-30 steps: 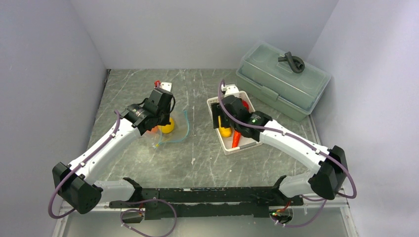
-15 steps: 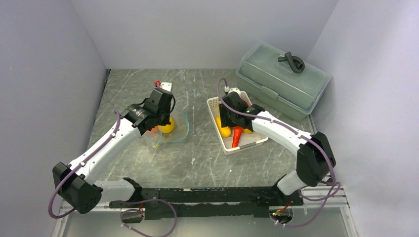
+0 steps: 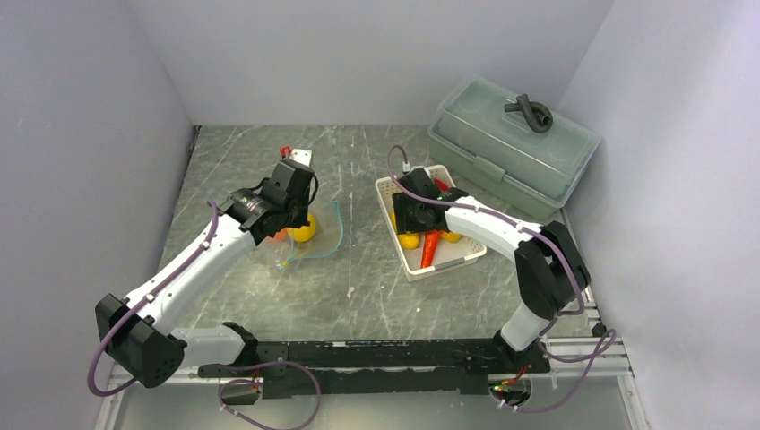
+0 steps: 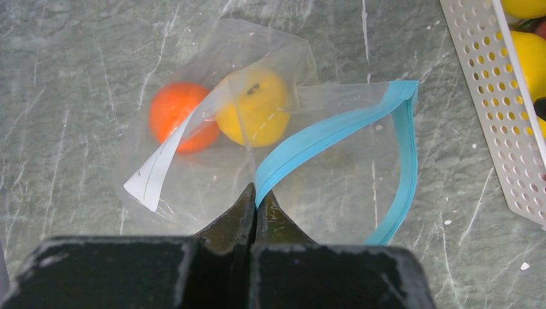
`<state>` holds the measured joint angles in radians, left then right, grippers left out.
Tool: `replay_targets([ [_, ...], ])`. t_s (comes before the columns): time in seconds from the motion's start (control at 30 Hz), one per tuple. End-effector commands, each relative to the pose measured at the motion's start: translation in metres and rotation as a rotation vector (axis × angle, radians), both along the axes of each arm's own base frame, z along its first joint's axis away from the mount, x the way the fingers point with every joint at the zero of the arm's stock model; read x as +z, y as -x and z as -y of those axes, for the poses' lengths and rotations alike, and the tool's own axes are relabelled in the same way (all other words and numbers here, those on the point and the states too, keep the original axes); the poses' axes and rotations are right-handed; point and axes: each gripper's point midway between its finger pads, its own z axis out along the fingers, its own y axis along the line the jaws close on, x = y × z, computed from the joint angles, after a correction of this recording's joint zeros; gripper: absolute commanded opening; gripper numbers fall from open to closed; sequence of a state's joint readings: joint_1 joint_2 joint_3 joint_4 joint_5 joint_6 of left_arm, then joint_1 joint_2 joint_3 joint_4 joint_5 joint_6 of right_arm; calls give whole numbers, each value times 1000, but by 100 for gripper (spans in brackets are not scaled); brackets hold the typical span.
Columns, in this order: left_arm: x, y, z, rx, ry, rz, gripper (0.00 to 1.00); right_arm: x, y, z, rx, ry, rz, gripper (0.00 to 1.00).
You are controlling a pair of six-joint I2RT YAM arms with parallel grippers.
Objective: Place the food in the zip-top bag and seal the zipper
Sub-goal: Pick up the fake fruit from the bin.
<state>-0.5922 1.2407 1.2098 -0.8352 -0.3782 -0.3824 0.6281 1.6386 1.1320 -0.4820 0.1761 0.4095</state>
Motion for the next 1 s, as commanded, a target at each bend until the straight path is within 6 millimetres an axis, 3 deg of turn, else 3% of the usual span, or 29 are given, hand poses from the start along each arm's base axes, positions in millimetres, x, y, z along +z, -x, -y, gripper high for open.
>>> replay_targets([
  [0.0,3,-2,1,-2,13,14,0,3,-16,-10,13,-40,32,61],
  [0.37,2,-3,1,0,9,11,0,-31,-16,-12,24,-17,-43,70],
  [0.53,1,-3,1,1,5,9,0,-41,-14,-8,14,1,-60,67],
  [0.67,1,-3,1,1,4,6,0,-36,-15,-6,8,0,-45,59],
  [0.97,1,-4,1,3,3,7,0,4,-17,-1,-10,-22,29,36],
])
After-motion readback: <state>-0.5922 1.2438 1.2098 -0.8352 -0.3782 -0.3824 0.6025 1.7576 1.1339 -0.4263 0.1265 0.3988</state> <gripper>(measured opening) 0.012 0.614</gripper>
